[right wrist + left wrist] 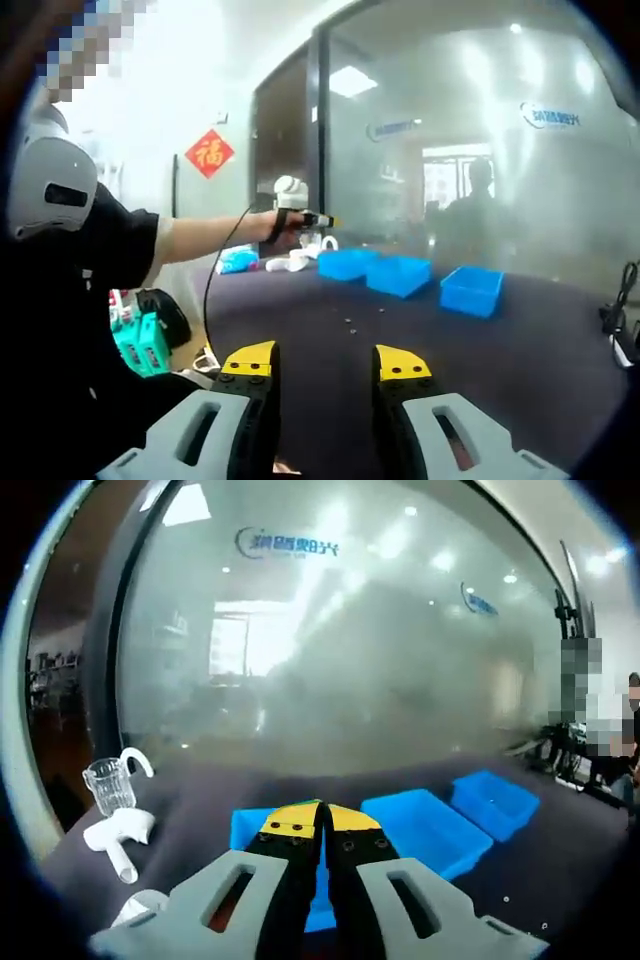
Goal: Sort the screws, nuts, and washers into the corresponding bins
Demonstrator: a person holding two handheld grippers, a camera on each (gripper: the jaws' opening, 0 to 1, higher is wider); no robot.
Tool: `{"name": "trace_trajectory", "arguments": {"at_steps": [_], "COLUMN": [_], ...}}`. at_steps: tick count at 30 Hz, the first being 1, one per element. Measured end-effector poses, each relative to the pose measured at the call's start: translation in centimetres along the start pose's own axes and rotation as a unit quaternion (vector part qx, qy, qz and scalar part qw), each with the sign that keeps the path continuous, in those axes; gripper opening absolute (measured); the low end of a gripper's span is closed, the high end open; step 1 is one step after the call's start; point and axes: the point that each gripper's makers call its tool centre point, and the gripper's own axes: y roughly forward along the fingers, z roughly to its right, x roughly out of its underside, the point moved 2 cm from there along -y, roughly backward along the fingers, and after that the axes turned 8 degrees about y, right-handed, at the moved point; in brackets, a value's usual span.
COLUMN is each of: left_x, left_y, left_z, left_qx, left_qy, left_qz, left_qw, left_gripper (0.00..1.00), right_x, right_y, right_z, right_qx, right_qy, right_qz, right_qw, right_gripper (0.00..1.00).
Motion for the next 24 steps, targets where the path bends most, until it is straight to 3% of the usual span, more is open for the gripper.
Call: {"name": "trace_trajectory", "arguments": {"at_steps": [5,11,16,18,24], "left_x": [-0.1,-1.2,-1.8,-1.8,-0.8], "left_y": [-0.8,-3.2,-5.6,-6.7,-10.6], "left_z": [1.2,2.5,4.4,5.4,7.8], "left_qx": [0.017,0.039,0.075,0.098,0.151], "left_qy": [0.011,0.034,0.046,0.074,0.069], "left_qz": [0.001,0.023,0.039,0.040,0.043], "left_qw": [0.9998,0.9984,0.9953,0.9917,0.9851], "left_gripper": [0.01,0.05,0.19,0.23,0.32], "right_x": [0.0,0.2,0.1,0.0,-0.1], "right_y": [0.1,0.2,0.1,0.1,0.1], "right_z": [0.3,0.1,0.0,-0.1,-0.3], "right_qx": [0.003,-0.001,-0.002,-0.003,-0.005], "right_qy": [0.003,0.004,0.004,0.003,0.001], "right_qz": [0.001,0.002,0.005,0.006,0.008], "right_qw": [1.0000,1.0000,1.0000,1.0000,1.0000], "right_gripper": [0.33,0.33,0.33,0.33,0.33]}}
